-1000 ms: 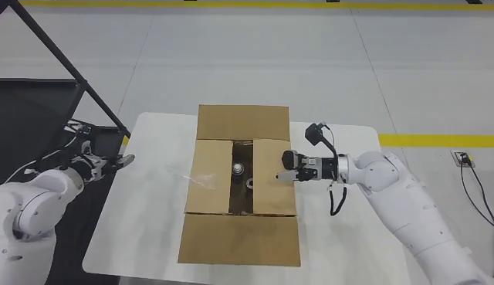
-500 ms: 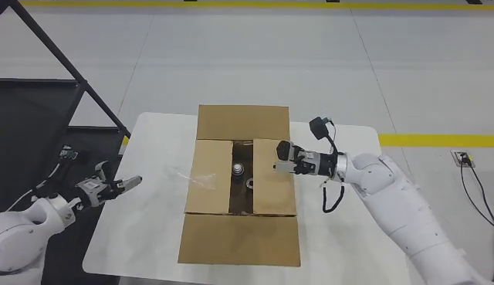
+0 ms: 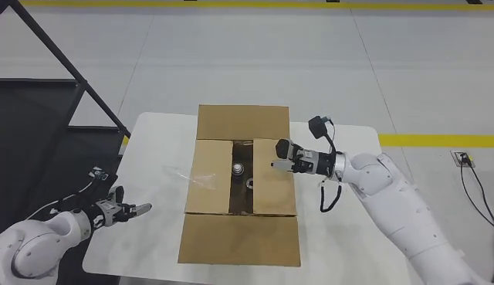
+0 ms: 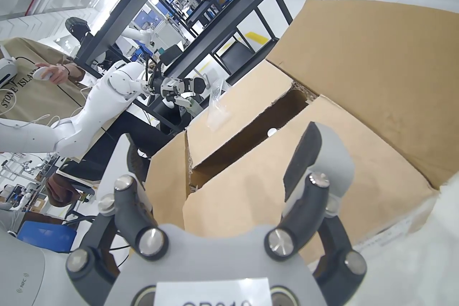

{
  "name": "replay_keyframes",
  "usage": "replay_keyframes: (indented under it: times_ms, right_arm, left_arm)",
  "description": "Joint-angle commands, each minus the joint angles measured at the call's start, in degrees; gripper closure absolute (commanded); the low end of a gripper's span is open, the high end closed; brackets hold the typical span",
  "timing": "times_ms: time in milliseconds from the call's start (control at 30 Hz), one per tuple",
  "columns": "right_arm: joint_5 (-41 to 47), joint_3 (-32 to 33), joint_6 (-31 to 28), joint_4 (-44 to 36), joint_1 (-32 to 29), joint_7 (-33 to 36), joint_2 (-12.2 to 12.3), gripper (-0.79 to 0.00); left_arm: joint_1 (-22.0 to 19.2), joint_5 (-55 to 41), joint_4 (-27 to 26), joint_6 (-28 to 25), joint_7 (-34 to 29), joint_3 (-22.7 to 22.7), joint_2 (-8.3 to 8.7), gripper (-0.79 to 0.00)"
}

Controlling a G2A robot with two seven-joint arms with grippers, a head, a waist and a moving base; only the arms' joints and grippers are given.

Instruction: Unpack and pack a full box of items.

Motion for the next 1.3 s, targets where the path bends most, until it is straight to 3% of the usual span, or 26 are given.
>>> replay_keyframes:
  times_ms: [0, 167, 367, 467, 633, 833, 867, 933, 967, 1133, 1233, 1267]
  right_arm:
    - [-1.0, 0.0, 1.4, -1.6, -0.7, -1.1, 0.0, -0.785]
    - [-2.3, 1.0, 1.6, -3.1, -1.8, -2.3, 0.3, -0.785]
    - [-2.0, 1.6, 1.3, -2.9, -2.5, -2.3, 0.4, -0.785]
    - [-1.8, 1.9, 0.9, -2.4, -2.5, -2.0, 0.4, -0.785]
    - [-0.8, 2.4, 0.2, -1.1, -2.5, -1.7, 0.5, -0.785]
    - [0.1, 1.9, -0.2, 0.0, -1.6, -1.0, 0.2, -0.785]
    - [0.2, 1.9, -0.3, 0.2, -1.4, -1.0, 0.1, -0.785]
    - [0.5, 1.8, -0.4, 0.6, -1.1, -0.8, 0.0, -0.785]
    - [0.6, 1.7, -0.6, 0.8, -1.0, -0.7, 0.0, -0.785]
    - [1.0, 1.6, -1.0, 2.0, -0.4, -0.4, -0.2, -0.785]
    - [1.3, 1.6, -1.4, 2.5, -0.1, -0.4, -0.3, -0.785]
    - [1.4, 1.6, -1.5, 2.7, 0.0, -0.4, -0.3, -0.785]
  left_arm:
    - [-0.1, -1.8, 0.2, 1.0, 1.3, 0.9, -0.18, -0.785]
    - [-6.2, -5.3, 5.8, 3.1, 3.0, 5.3, -0.62, -0.785]
    - [-15.1, 0.9, 14.7, 3.5, 6.0, 14.0, -1.56, -0.785]
    - [-18.3, 0.7, 20.4, -0.6, 9.1, 17.1, -2.13, -0.785]
    - [-21.7, -2.4, 28.0, -9.8, 12.5, 18.4, -2.32, -0.785]
    - [-25.9, 0.2, 32.2, -12.9, 15.3, 20.8, -2.68, -0.785]
    - [-26.4, 0.4, 32.7, -13.6, 15.7, 21.2, -2.72, -0.69]
    - [-27.4, 1.2, 33.5, -14.6, 16.1, 21.8, -2.75, -0.576]
    - [-27.8, 1.9, 33.8, -15.2, 16.4, 22.1, -2.75, -0.391]
    - [-28.8, 5.0, 34.5, -19.0, 17.6, 23.3, -2.58, -0.262]
    - [-29.0, 6.9, 34.6, -20.5, 18.4, 23.6, -2.37, -0.092]
    - [-29.0, 7.4, 34.5, -20.7, 18.7, 23.7, -2.32, 0.0]
